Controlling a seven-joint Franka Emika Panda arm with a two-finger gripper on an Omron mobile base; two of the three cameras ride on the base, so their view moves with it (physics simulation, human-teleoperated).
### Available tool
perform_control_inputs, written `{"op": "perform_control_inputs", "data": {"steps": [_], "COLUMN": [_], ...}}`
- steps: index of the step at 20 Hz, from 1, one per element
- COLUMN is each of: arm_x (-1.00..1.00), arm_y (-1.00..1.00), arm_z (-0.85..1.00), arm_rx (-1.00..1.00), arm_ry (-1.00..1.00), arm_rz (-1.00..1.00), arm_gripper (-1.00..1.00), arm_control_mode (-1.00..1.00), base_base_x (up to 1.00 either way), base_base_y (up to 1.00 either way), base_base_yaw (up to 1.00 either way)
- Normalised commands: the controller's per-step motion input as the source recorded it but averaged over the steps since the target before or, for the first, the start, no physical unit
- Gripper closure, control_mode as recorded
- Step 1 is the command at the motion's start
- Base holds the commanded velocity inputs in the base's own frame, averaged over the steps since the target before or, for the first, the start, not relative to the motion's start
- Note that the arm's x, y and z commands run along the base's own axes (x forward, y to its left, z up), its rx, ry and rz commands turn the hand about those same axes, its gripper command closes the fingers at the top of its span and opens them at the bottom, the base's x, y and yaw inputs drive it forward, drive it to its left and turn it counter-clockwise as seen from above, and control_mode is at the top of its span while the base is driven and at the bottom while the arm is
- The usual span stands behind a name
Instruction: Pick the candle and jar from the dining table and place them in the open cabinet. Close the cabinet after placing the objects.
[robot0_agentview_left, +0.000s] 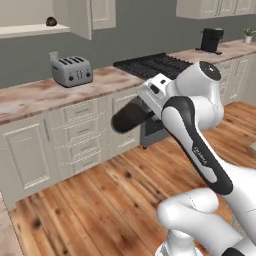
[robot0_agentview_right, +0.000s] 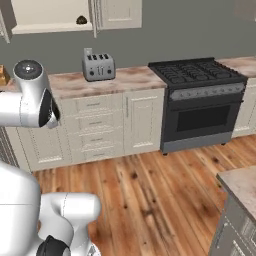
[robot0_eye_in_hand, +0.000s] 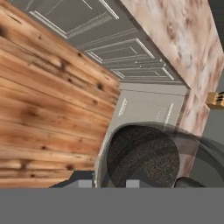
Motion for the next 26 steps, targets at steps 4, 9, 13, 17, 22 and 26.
{"op": "perform_control_inputs", "data": {"steps": [4,9,13,17,22,26], "arm_x": [0.0,0.0,0.0,0.0,0.0,0.0], "arm_y": [0.0,0.0,0.0,0.0,0.0,0.0], "arm_z": [0.0,0.0,0.0,0.0,0.0,0.0], "arm_rx": [0.0,0.0,0.0,0.0,0.0,0.0], "arm_ry": [0.0,0.0,0.0,0.0,0.0,0.0], "arm_rz": [0.0,0.0,0.0,0.0,0.0,0.0], "arm_gripper": [1.0,1.0,1.0,1.0,1.0,1.0], "arm_control_mode": [1.0,1.0,1.0,1.0,1.0,1.0], "base_base_x": [0.79,1.0,0.81,0.64,1.0,1.0], "base_base_y": [0.6,0.14,0.0,-0.08,-0.14,-0.06], "base_base_yaw": [0.09,0.28,0.32,0.18,0.15,0.14]}}
